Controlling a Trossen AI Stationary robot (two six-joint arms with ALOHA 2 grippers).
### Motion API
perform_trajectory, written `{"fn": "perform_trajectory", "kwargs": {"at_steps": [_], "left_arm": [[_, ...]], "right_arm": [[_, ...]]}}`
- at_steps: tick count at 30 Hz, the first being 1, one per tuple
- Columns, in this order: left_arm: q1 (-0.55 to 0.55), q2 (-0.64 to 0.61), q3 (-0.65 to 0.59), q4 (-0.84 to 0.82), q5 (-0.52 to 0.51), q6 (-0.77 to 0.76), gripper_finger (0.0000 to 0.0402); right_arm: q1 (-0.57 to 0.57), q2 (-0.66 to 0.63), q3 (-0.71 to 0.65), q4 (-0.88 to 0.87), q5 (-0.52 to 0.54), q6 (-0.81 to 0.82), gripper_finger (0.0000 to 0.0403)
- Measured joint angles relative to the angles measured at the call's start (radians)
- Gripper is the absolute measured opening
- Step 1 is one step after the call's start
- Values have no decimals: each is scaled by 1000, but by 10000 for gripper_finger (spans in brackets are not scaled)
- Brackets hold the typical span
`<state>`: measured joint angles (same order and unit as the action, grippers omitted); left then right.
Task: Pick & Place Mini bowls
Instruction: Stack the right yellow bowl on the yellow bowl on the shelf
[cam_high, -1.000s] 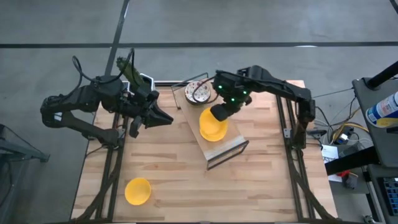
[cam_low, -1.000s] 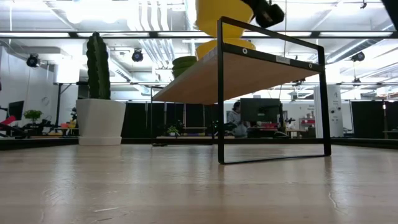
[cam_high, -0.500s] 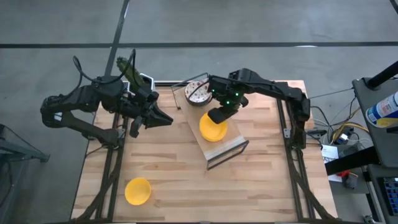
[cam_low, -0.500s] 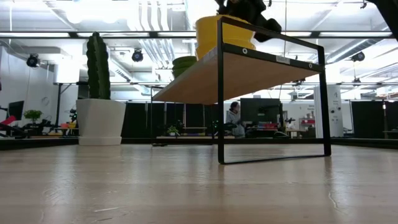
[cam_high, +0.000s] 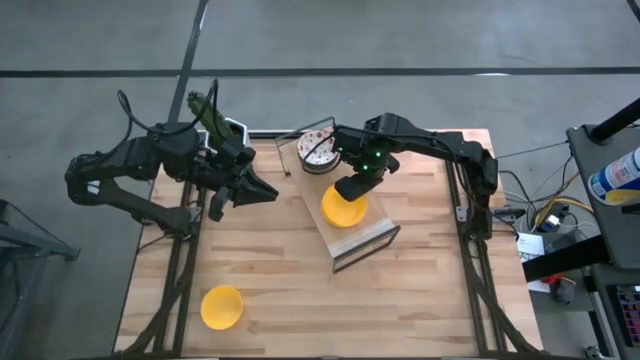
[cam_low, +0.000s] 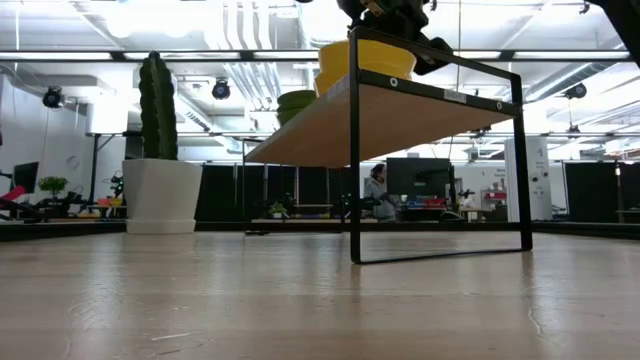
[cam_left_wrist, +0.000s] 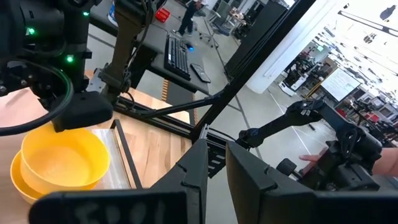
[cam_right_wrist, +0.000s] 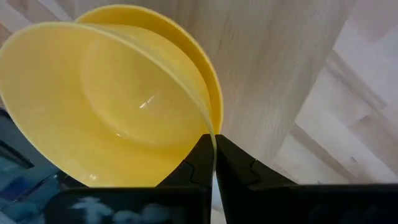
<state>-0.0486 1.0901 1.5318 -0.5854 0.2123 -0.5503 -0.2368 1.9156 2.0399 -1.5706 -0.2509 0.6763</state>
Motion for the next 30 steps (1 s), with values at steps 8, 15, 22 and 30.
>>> {"fn": "perform_trajectory", "kwargs": {"at_steps": [8, 15, 22, 30], "left_arm": [[0, 0, 0, 0, 0, 0, 51], [0, 0, 0, 0, 0, 0, 51], [0, 0, 0, -10, 0, 0, 51], [1, 0, 0, -26, 0, -8, 51]], "right_arm": [[1, 0, 0, 14, 26, -29, 64], [1, -10, 0, 47, 26, -44, 146], [1, -43, 0, 80, 99, -37, 146], [5, -73, 0, 128, 149, -45, 51]]}}
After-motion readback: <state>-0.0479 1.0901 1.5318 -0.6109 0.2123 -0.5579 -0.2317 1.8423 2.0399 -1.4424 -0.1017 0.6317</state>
